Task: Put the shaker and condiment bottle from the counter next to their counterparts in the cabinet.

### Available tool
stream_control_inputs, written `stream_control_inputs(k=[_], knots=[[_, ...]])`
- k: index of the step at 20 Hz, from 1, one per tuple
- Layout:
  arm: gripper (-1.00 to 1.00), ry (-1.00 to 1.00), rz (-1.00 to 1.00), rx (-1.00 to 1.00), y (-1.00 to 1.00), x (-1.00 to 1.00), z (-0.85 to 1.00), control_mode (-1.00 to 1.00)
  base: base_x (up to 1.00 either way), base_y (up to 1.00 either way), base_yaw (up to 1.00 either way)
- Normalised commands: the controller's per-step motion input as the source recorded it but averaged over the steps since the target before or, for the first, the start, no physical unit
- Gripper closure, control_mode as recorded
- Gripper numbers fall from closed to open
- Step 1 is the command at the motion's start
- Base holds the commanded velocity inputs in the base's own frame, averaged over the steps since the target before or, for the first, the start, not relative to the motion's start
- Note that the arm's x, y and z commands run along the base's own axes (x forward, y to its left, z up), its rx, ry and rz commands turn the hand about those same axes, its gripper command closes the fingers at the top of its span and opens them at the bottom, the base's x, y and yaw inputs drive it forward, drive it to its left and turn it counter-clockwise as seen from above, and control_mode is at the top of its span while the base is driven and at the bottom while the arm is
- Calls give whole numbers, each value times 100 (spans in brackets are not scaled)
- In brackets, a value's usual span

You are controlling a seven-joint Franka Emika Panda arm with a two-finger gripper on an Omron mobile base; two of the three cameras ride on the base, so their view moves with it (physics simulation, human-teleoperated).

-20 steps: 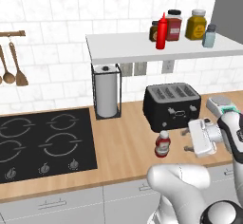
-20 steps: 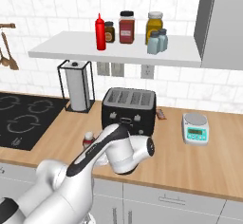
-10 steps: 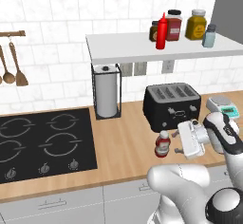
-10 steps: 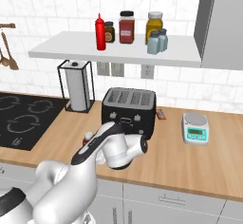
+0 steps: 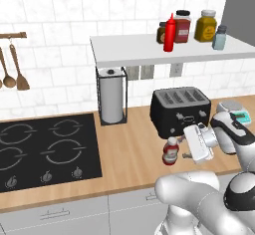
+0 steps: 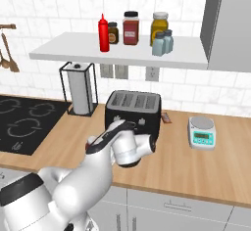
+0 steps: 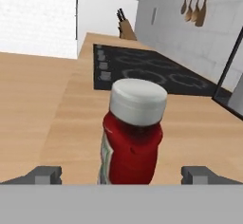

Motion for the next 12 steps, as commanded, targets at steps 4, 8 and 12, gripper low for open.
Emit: stream_control_inputs(k=[4,8,12], knots=[[-100,0,-5,0,1,-8,0,-100,0,0,0],[-100,0,-15,0,20,-14,0,-100,0,0,0],[-100,0,-12,0,38,0,-1,-100,0,0,0]])
